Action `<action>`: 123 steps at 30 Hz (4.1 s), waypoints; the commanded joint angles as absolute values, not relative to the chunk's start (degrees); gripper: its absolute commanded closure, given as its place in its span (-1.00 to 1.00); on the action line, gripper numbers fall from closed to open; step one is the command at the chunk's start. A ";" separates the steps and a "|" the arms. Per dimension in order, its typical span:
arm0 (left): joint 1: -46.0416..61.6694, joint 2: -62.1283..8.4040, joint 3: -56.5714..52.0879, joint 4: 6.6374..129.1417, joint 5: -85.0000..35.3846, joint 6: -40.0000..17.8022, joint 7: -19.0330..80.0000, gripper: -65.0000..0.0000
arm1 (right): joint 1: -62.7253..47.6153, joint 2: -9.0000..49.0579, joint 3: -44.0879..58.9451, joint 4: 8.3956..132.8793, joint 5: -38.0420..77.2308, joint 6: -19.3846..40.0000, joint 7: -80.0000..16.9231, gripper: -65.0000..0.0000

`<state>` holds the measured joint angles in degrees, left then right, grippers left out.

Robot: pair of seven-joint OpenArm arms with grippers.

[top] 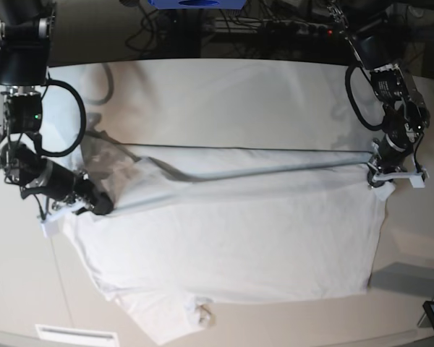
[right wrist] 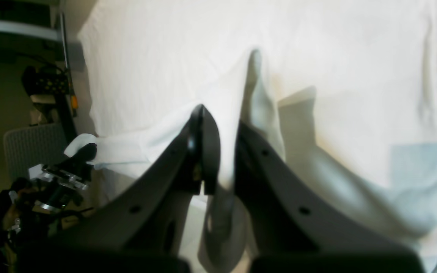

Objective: Fold the T-shirt properly
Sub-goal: 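Open both grippers to release the folded edge and raise them, then move the right gripper along the shirt side and grasp the fabric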

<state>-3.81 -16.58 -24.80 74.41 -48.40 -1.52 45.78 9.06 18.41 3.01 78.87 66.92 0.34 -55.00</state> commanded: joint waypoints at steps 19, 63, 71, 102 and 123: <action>-4.00 -19.47 -25.36 74.33 -48.31 -1.36 44.26 0.09 | 12.97 19.38 0.40 76.44 67.91 0.57 -53.49 -0.02; 22.11 -14.11 -30.73 103.16 -31.52 -6.73 44.18 -0.14 | -0.92 16.22 5.49 91.12 67.65 -0.13 -46.73 -0.06; 21.93 -13.41 -30.81 103.16 -31.52 -6.73 44.18 -0.14 | -0.13 16.31 2.77 90.95 67.65 -0.13 -46.73 0.22; 22.11 -13.32 -30.90 103.16 -31.52 -6.73 44.18 -0.14 | 11.56 13.32 -7.87 82.51 67.91 -0.13 -46.81 0.99; 25.10 -13.41 -30.81 103.16 -31.16 -6.73 44.18 -0.14 | 32.22 10.07 -11.30 60.18 67.65 0.13 -44.62 0.99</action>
<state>25.17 -12.56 -30.37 102.13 -30.87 -6.61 45.45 30.33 9.61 -11.64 59.35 66.48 -0.54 -45.63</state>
